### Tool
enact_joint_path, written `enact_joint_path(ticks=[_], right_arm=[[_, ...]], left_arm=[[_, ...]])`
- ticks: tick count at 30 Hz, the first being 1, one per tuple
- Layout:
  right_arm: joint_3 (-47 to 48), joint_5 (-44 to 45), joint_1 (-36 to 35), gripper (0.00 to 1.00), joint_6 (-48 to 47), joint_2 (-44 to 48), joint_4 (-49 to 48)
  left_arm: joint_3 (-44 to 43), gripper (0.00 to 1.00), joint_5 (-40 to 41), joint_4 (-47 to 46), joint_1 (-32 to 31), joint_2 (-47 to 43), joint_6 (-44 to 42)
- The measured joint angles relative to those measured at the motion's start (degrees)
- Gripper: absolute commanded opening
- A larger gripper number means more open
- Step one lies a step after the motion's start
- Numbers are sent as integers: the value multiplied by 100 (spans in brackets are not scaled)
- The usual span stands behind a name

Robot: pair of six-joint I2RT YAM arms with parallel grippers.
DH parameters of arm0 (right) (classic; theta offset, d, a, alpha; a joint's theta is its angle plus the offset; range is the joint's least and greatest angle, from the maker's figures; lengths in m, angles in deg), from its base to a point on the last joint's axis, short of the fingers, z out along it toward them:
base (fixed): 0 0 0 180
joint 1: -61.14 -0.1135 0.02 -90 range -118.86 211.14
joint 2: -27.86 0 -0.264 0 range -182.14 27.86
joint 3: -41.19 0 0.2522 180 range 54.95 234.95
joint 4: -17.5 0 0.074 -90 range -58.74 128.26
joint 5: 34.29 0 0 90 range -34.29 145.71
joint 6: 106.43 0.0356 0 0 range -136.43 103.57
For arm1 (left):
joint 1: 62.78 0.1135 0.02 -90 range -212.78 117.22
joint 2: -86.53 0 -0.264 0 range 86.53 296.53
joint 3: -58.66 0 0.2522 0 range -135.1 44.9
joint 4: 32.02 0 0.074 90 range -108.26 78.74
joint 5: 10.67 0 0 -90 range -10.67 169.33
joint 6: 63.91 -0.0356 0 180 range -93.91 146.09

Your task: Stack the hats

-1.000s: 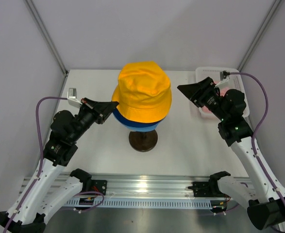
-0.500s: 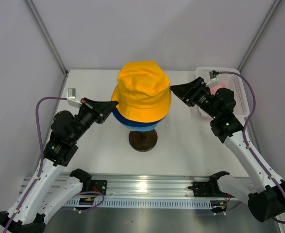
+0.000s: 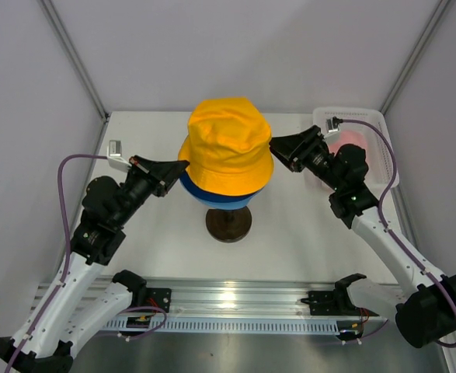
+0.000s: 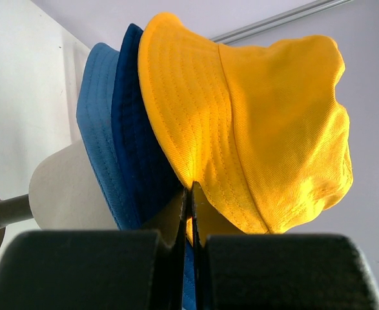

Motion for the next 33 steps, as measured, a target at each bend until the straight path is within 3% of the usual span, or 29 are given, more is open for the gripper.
enact_joint_path(ticks=[5, 8, 11, 14, 15, 17, 33], right_arm=[[-227, -22, -37, 54, 584, 0, -411], [-343, -20, -42, 45, 898, 9, -551], [-439, -15, -52, 34, 1158, 44, -645], [-507, -13, -66, 18, 1344, 79, -691], [-529, -11, -63, 7, 1384, 87, -691], [-579, 7, -63, 0, 1460, 105, -691], [-1139, 385, -90, 0, 1010, 627, -516]], left_arm=[[-2, 1, 9, -46, 0, 44, 0], [-2, 1, 24, -59, 0, 50, -4], [-2, 1, 31, -61, 0, 50, -39], [-2, 1, 50, -61, 0, 50, -48], [-2, 1, 59, -61, 0, 50, -50], [-2, 1, 72, -61, 0, 55, -63], [-352, 1, 621, 608, -28, 83, -636]])
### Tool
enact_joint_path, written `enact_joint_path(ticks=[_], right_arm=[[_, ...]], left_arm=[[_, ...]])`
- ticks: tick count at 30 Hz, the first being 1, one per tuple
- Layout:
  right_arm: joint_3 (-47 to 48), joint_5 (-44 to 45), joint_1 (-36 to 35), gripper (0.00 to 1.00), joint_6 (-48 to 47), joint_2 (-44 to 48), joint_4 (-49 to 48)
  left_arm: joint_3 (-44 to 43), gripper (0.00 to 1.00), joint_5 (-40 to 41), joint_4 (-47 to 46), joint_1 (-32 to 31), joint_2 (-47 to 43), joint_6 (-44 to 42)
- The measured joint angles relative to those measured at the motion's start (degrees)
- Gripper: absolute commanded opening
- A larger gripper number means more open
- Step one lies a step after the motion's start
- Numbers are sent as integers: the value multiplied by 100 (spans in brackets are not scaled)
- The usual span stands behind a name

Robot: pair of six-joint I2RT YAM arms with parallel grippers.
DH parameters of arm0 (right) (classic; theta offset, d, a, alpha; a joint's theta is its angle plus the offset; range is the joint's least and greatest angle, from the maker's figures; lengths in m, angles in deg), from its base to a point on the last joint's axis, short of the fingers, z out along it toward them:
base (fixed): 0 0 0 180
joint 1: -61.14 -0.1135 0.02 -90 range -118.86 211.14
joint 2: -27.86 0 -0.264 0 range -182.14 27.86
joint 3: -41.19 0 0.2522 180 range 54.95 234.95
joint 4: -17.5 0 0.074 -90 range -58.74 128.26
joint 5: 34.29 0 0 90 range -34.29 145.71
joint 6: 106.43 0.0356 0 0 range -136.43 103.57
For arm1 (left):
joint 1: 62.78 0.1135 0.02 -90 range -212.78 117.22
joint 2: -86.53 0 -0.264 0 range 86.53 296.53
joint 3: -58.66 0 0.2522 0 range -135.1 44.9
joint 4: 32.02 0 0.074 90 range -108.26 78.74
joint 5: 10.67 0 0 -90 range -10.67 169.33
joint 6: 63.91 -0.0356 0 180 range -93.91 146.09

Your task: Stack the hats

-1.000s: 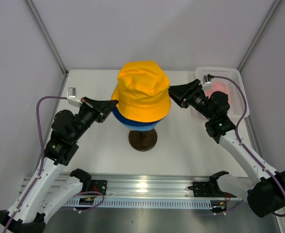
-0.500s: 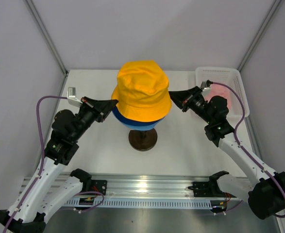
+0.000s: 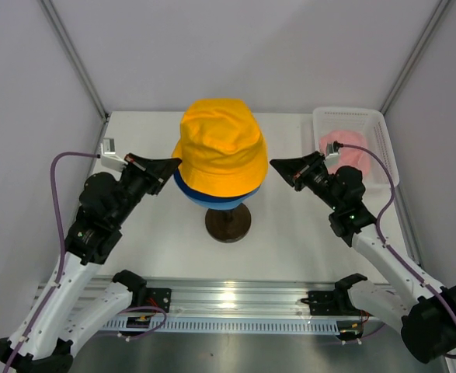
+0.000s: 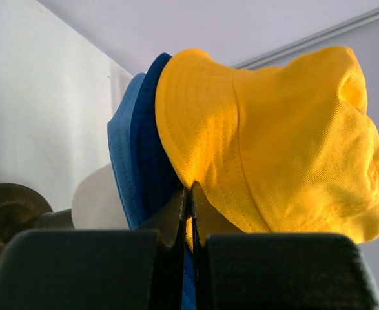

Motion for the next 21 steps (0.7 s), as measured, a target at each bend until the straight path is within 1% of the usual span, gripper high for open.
enact_joint_path(ticks=[5, 6, 7, 8, 10, 11, 14, 17, 21], right_arm=[[-485, 13, 2, 0, -37, -17, 72], [-511, 13, 0, 1, -37, -17, 76], [-520, 13, 0, 5, -37, -17, 85], [-520, 13, 2, 13, -37, -13, 70], [-520, 9, 35, 23, -39, 44, 61], [-520, 7, 61, 33, -44, 96, 59], [-520, -15, 212, 46, -81, 289, 22], [-483, -17, 363, 52, -131, 455, -7], [-271, -20, 457, 55, -254, 520, -48]], left_arm=[[-317, 1, 157, 374, 87, 131, -374], [-382, 1, 160, 396, 96, 205, -439], [-442, 1, 153, 402, 101, 289, -492], [-498, 1, 142, 402, 103, 385, -538], [-592, 1, 127, 374, 107, 540, -627], [-625, 1, 120, 350, 109, 614, -675], [-745, 1, 94, 326, 146, 807, -866], [-931, 1, 33, 337, 208, 1036, -1113], [-1228, 1, -101, 385, 264, 1384, -1515]])
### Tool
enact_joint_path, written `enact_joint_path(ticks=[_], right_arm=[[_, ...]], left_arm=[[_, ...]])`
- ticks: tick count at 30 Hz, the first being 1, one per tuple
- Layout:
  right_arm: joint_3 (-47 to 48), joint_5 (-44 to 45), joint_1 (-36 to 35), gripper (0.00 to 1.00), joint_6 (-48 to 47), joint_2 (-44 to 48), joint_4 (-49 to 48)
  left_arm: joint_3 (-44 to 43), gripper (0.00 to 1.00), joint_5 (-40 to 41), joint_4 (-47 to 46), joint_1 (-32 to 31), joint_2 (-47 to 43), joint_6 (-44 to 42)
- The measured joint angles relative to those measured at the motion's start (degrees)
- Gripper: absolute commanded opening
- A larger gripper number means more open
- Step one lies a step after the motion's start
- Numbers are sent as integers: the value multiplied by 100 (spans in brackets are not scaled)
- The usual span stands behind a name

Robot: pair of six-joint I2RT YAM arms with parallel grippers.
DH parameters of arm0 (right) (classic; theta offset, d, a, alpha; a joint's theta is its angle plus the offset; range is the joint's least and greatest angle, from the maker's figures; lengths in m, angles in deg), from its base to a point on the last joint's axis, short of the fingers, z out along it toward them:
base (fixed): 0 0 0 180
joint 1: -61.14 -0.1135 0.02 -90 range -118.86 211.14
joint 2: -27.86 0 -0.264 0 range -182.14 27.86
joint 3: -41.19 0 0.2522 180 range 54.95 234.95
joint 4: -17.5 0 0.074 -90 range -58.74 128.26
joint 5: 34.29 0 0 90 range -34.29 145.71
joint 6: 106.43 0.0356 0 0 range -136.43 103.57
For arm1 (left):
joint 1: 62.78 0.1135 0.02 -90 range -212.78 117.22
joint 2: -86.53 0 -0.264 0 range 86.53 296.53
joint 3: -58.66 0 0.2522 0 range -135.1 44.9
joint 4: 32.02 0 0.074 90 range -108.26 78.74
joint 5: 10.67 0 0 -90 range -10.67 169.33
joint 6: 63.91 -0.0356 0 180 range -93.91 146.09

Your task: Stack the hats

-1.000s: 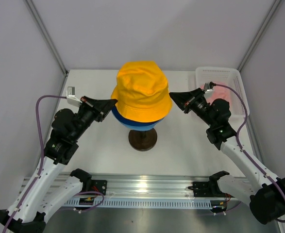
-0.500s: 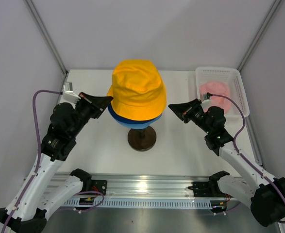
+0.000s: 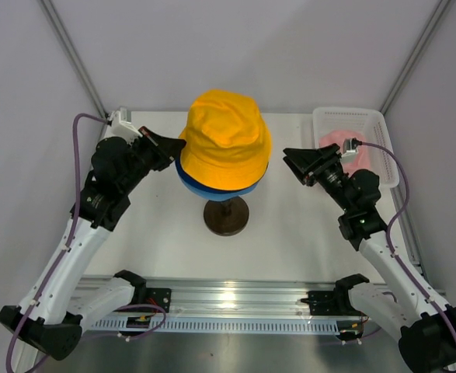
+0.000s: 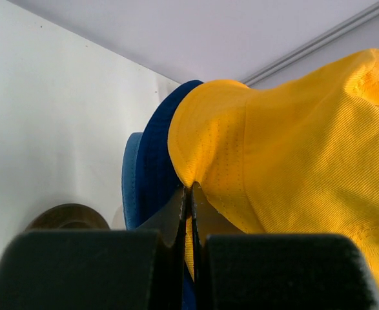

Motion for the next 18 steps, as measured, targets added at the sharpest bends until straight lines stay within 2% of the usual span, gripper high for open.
enact_joint_path(ticks=[6, 15, 16, 18], right_arm=[[376, -83, -107, 58, -61, -267, -385], [713, -199, -428, 58, -142, -973, -581], [728, -212, -439, 57, -142, -1003, -588], [741, -216, -446, 46, -138, -1036, -625]], left_arm=[[-374, 1, -260, 48, 76, 420, -457], [-393, 1, -496, -24, 120, 494, -625], [-396, 1, -509, -24, 122, 494, -640], [-393, 1, -525, -28, 138, 496, -647]])
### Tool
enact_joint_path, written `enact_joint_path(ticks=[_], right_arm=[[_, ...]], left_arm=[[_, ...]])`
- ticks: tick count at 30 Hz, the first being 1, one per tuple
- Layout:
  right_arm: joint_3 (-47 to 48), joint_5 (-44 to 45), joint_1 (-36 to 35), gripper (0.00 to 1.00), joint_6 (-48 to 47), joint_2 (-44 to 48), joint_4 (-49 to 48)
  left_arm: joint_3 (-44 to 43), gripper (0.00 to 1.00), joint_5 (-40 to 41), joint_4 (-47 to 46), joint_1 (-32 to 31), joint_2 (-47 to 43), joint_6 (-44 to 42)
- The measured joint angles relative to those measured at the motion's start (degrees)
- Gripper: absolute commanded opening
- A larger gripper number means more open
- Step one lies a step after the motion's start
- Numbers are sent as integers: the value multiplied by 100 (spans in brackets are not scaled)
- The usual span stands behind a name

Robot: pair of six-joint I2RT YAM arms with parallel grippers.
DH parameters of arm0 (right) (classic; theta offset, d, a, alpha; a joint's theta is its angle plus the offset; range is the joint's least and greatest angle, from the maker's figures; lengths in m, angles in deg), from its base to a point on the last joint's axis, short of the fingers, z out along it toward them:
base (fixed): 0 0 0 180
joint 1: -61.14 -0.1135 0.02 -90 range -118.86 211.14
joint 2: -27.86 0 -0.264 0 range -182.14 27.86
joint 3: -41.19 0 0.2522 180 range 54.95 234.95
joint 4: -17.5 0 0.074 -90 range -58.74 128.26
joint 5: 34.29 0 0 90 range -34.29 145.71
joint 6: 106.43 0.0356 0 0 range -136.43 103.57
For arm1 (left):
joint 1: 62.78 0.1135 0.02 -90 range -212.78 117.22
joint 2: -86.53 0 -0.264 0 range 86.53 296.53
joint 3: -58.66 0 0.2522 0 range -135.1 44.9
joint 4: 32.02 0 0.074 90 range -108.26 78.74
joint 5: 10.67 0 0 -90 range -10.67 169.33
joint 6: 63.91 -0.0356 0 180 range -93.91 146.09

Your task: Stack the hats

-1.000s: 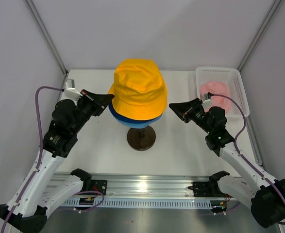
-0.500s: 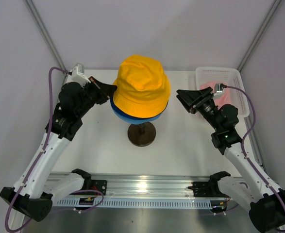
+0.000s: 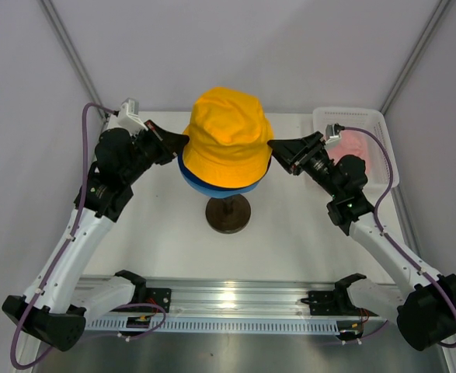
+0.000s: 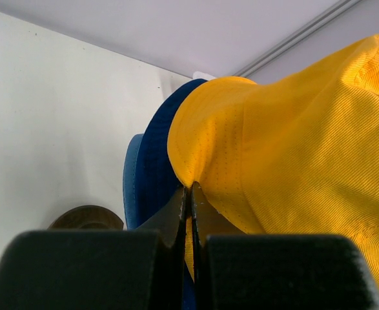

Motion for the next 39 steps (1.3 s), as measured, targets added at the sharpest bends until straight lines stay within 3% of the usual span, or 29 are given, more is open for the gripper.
enact_joint_path(ticks=[8, 31, 36, 39], right_arm=[[4, 31, -4, 0, 105, -9, -114], [-527, 627, -223, 0, -114, 304, -50], [-522, 579, -262, 0, -284, 0, -205], [-669, 457, -264, 0, -553, -302, 295]], left_arm=[[2, 1, -44, 2, 31, 0, -13], [387, 1, -94, -26, 181, -407, -295], [387, 1, 11, 2, 181, -378, -450], [385, 1, 166, 122, 223, -372, -660]])
